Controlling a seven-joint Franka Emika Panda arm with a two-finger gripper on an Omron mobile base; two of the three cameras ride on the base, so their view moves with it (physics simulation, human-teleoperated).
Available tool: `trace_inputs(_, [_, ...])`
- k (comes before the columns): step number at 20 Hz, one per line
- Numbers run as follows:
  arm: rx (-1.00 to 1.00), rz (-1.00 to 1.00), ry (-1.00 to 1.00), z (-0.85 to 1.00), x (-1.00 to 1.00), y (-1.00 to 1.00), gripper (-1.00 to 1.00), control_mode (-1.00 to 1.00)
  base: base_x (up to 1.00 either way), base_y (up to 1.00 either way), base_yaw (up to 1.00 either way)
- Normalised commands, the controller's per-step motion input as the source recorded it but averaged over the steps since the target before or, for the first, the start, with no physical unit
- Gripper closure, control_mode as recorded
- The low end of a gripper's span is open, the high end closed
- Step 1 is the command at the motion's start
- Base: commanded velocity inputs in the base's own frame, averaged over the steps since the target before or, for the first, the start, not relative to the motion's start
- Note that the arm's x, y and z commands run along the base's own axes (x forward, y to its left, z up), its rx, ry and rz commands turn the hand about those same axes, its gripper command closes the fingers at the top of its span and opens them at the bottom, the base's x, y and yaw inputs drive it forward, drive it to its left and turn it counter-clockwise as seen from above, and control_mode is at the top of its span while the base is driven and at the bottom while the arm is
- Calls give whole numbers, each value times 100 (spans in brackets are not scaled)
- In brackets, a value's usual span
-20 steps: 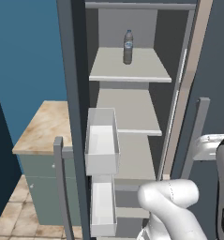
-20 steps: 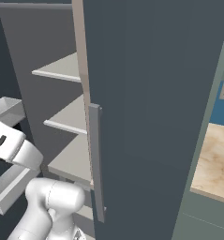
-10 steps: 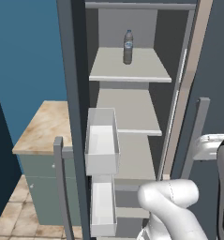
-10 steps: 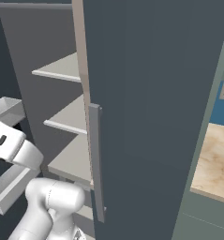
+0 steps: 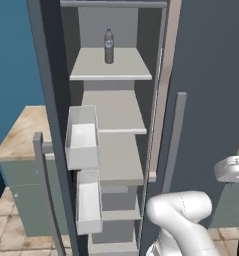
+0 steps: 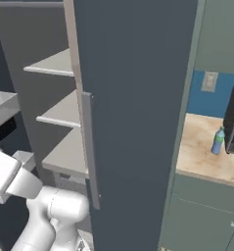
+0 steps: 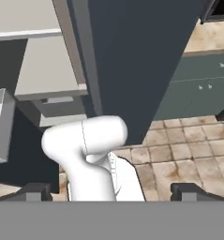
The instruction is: Take the bottled waters from the counter and place them in the freezer to freeze. Close the freezer door after placing the bottles.
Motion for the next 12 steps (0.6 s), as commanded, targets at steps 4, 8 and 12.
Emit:
trace_inputs(4, [0,0,0,0,0,0,-100,100,-36,-56,-32])
trace_inputs(8, [0,0,0,0,0,0,-100,100,6,-88,-25])
trace_inputs(12, [0,0,0,0,0,0,-100,100,32,-100,-6])
